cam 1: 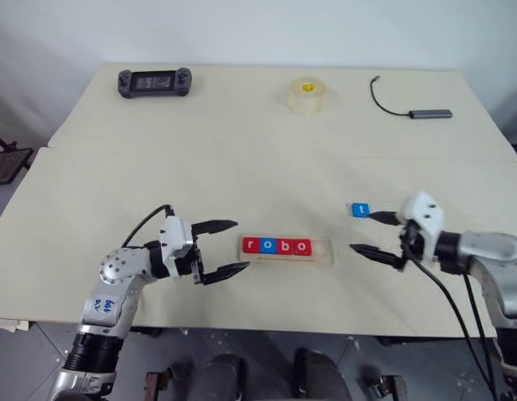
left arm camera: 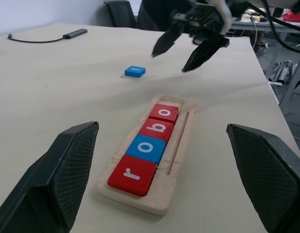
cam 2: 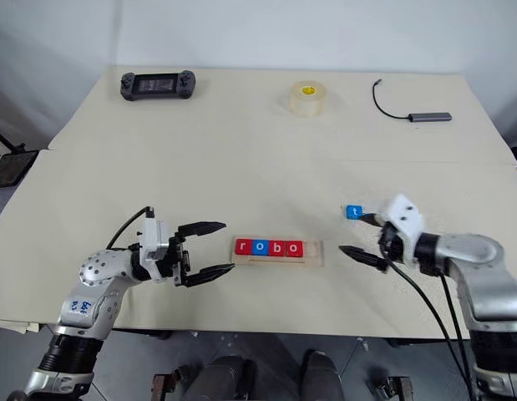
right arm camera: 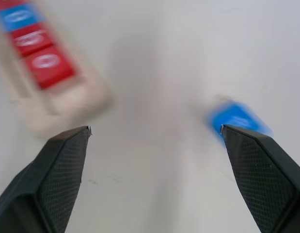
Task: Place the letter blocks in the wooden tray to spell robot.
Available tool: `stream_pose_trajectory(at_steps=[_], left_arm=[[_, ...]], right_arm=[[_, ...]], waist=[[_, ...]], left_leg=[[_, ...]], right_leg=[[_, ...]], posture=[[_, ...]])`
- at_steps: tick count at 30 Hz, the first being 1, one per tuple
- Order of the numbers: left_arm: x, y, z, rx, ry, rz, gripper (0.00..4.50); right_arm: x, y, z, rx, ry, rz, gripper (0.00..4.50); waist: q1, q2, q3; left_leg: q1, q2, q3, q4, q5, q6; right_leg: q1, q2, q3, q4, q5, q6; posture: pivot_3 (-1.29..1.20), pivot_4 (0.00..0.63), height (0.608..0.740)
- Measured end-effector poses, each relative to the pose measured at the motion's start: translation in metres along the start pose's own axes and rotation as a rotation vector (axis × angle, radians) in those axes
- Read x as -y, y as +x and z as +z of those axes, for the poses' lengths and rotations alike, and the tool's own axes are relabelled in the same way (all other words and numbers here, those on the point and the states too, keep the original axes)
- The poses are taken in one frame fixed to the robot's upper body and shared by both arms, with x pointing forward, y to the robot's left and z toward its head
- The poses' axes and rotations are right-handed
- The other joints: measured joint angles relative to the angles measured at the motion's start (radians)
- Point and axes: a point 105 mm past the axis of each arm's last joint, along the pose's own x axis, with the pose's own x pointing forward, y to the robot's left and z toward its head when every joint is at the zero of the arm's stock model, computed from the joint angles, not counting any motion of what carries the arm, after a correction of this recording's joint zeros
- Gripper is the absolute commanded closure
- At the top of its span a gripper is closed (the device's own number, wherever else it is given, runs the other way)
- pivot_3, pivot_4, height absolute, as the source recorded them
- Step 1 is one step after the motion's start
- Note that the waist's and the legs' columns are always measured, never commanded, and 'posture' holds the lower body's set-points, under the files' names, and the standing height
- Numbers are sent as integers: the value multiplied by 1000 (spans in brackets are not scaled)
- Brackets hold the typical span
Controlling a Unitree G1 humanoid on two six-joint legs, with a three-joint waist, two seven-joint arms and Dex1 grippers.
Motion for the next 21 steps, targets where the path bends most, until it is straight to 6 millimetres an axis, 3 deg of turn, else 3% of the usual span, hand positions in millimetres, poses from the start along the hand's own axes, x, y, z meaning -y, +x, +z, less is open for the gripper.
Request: stream_pose_trajectory(at_steps=[7, 10, 14, 21], left_arm=[[-8, 2, -1, 1, -10, -10, 0], [-11, 4, 1, 4, -4, -16, 0], [-13, 5, 1, 8, -6, -23, 0], [-15, 7, 2, 13, 1, -31, 0]], right_arm=[[6, -47, -37, 81, 61, -356, 27], [3, -55, -44, 95, 87, -453, 27], [-1, -45, -38, 115, 77, -444, 27], [11, 2, -7, 59, 198, -346, 27]], waist=[[-4, 1, 0], [-6, 1, -1], [-9, 2, -1], [-9, 2, -1]], left_leg=[[2, 0, 2, 0, 0, 0], [3, 1, 2, 0, 0, 0], [3, 1, 3, 0, 1, 0], [3, 1, 2, 0, 1, 1]], right_leg=[[0, 1, 2, 2, 0, 0], [0, 1, 3, 2, 0, 0], [0, 1, 4, 3, 0, 0], [-1, 0, 4, 4, 0, 0]], posture=[[0, 150, 740], [0, 150, 740], [0, 150, 740], [0, 150, 740]])
